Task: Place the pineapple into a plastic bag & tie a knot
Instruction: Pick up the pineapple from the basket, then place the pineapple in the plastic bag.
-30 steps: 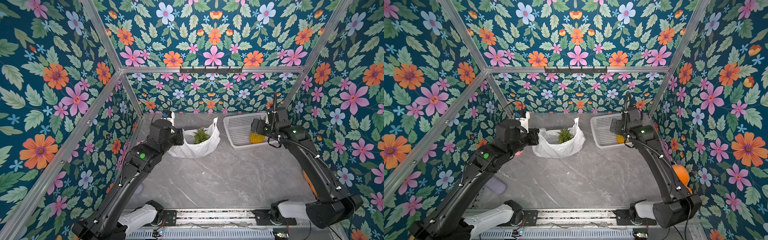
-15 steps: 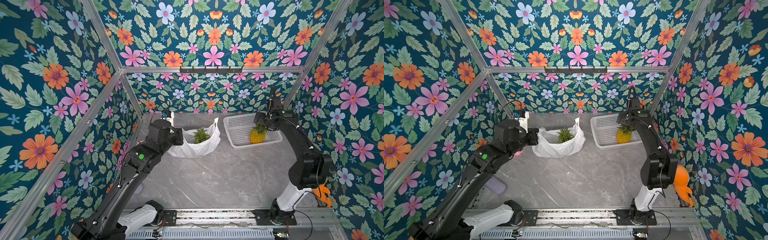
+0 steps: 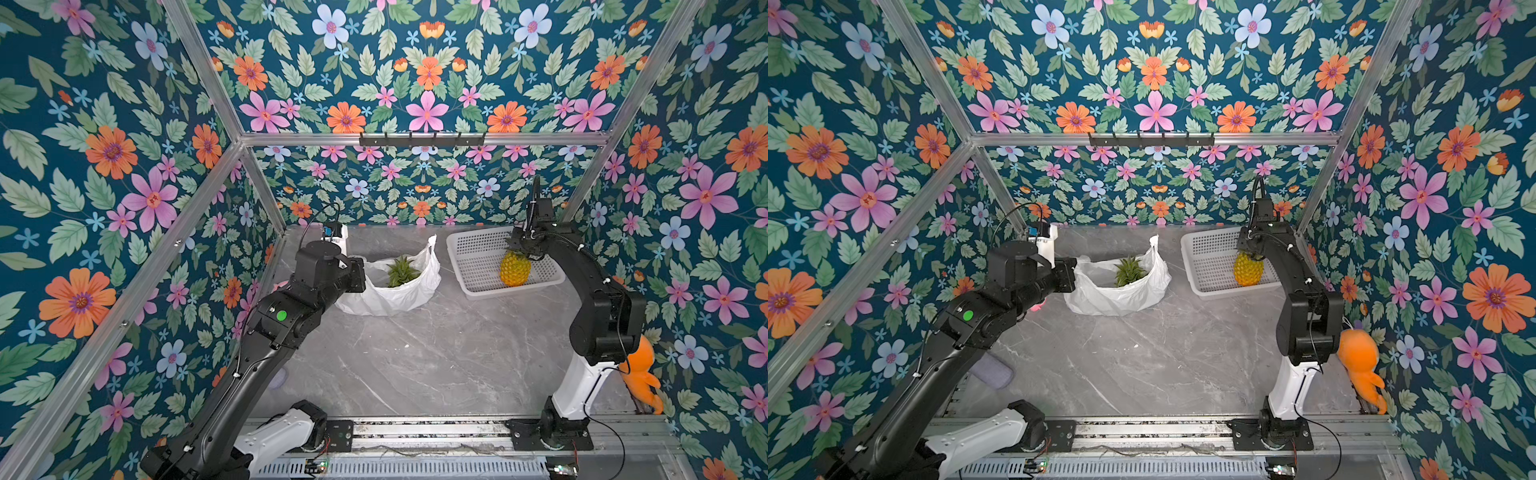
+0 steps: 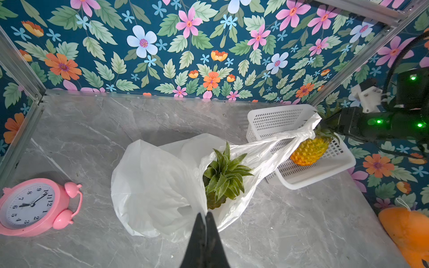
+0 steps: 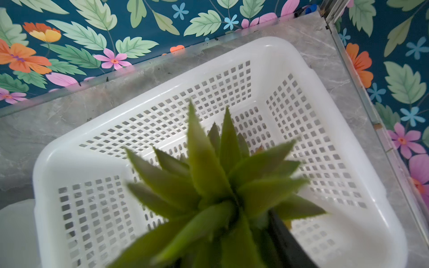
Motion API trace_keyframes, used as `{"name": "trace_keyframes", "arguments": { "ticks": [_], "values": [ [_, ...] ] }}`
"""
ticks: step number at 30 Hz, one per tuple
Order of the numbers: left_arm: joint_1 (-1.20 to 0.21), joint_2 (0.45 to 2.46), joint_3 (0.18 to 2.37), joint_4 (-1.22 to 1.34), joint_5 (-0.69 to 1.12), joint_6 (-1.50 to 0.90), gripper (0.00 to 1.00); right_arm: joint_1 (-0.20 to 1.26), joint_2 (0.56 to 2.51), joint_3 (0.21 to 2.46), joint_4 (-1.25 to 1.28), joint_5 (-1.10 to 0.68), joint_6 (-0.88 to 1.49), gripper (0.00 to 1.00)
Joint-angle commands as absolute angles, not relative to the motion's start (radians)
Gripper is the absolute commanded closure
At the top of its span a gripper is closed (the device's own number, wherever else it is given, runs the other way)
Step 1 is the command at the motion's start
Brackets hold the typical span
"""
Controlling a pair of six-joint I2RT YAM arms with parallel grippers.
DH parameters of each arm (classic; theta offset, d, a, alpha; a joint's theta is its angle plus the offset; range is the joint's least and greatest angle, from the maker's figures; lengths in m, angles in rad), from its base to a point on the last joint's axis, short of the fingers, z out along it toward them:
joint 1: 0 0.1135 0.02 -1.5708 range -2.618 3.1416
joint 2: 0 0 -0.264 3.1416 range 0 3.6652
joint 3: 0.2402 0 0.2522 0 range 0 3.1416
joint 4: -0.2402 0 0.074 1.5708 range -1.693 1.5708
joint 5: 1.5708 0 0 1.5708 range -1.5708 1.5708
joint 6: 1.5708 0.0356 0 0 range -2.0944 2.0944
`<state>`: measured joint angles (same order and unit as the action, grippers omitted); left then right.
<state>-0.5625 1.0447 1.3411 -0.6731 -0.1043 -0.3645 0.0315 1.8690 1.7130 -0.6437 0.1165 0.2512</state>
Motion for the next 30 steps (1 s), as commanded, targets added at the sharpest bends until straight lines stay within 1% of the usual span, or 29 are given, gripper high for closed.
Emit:
{"name": "trace_keyframes", "arguments": {
  "ticks": [1,3,7,12,18,22,25,30],
  "values": [
    [-0.56,1.04,1.341,-0.664,-0.113,-0.362,1.0,0.033,1.865,1.712,-0.634,0.154,0.188,0.75],
    [-0.56,1.042,1.341,-0.664,-0.114,-0.362,1.0,0.032,1.852,1.707,-0.629,0.17,0.171,1.0],
    [-0.56,1.042,1.342,-0.665,-0.115,-0.362,1.0,0.034,1.8,1.686,-0.617,0.169,0.155,1.0],
    [-0.558,1.042,1.338,-0.665,-0.127,-0.366,1.0,0.064,1.672,1.663,-0.607,0.038,0.153,1.0],
    [-0.557,1.045,1.335,-0.676,-0.137,-0.373,1.0,0.179,1.454,1.676,-0.606,-0.145,0.204,1.0],
    [-0.555,1.042,1.336,-0.683,-0.136,-0.374,1.0,0.277,1.345,1.683,-0.56,-0.255,0.265,1.0],
    [-0.555,1.04,1.336,-0.685,-0.134,-0.375,1.0,0.38,1.304,1.701,-0.501,-0.31,0.318,1.0],
    [-0.555,1.042,1.335,-0.69,-0.134,-0.376,1.0,0.577,1.326,1.742,-0.43,-0.302,0.337,1.0]
  ]
}}
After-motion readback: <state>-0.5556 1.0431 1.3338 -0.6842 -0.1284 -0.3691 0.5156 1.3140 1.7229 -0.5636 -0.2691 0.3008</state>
